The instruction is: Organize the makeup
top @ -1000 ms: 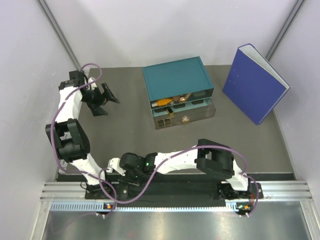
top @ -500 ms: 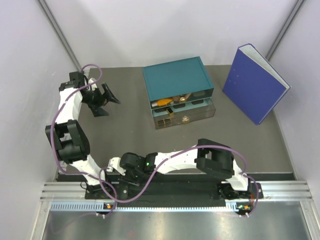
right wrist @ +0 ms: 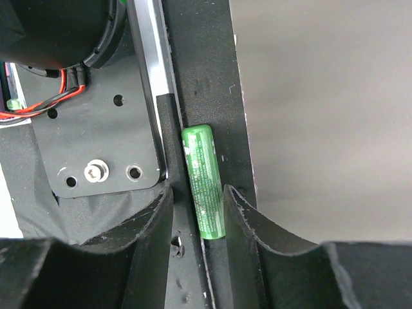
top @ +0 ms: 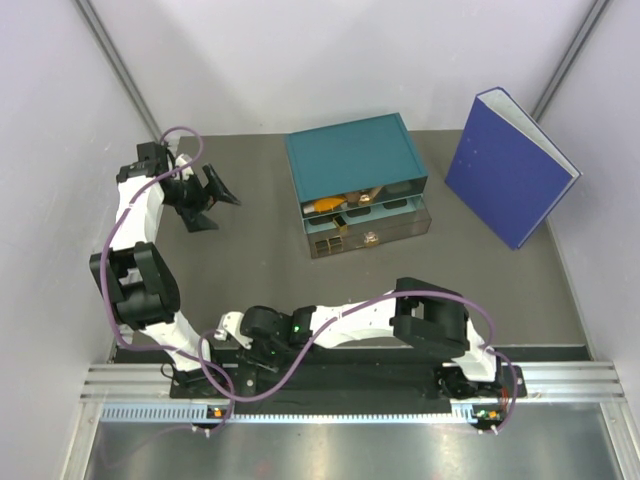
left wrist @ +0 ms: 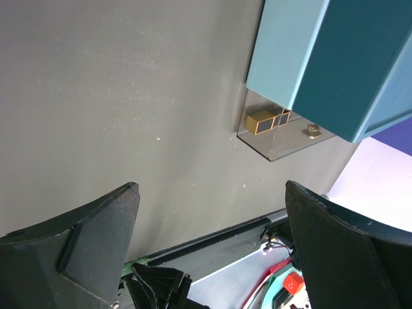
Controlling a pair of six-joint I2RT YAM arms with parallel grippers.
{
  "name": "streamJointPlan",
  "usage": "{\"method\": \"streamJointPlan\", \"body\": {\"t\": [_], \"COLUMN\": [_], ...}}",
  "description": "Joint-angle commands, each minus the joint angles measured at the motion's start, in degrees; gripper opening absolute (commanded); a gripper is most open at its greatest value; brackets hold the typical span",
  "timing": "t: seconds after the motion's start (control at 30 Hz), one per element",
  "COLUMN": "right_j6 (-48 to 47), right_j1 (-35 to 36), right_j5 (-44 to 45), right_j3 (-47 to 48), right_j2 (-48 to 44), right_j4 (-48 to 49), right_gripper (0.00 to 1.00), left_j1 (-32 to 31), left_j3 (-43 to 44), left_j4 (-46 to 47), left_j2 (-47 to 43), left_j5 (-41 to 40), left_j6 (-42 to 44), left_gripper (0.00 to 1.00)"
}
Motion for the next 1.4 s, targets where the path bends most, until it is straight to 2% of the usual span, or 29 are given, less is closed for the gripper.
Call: {"method": "streamJointPlan", "body": {"t": [0.0, 0.37, 0.53, 0.57, 0.63, 0.67, 0.83, 1.03, 1.2, 1.37], "right_j6": [-1.39, -1.13, -2.10, -2.18, -2.19, -2.01, -2.27, -2.89, -3.15, -3.42], "right_j1": [-3.47, -6.10, -7.95, -7.95, -8.21, -8.30, -8.30, -8.21, -8.21, -7.86], "right_j5": [11.61, 14.95, 12.23, 12.14, 11.00, 10.74, 9.94, 8.45, 5.29, 3.88], "right_j3": [-2.83, -4.16, -3.45, -3.36, -2.93, -2.75, -1.87, -2.48, -4.33, -6.97], "right_j2": [2.87, 0.93, 1.28, 1.37, 1.55, 1.46, 1.20, -0.29, -5.04, -9.61], "right_j4": [0.17, 0.79, 0.35, 0.35, 0.08, 0.08, -1.14, -1.32, -0.80, 0.08], "right_gripper": [0.35, 0.36, 0.37, 0.32, 0.16, 0.00, 0.01, 0.10, 0.21, 0.22], "left_j1": [0.13, 0.13, 0.13, 0.13, 0.13, 0.13, 0.13, 0.13, 0.21, 0.21], "left_j3": [2.21, 2.56, 2.56, 2.47, 2.47, 2.47, 2.21, 1.86, 1.77, 1.33], "left_j4": [1.66, 1.58, 1.40, 1.49, 1.40, 1.40, 1.40, 1.75, 1.93, 3.42], "left_j2": [-1.73, -1.56, -1.82, -2.00, -2.09, -2.26, -2.26, -2.35, -2.26, -2.09], "left_j5": [1.84, 2.28, 2.19, 2.10, 2.10, 2.02, 2.02, 2.19, 2.28, 4.12], "left_j6": [-0.56, -0.82, -0.82, -0.82, -0.91, -1.09, -1.00, -1.09, -1.17, -2.84], "left_gripper": [0.99, 0.99, 0.99, 0.99, 0.99, 0.99, 0.99, 0.99, 0.99, 0.99]}}
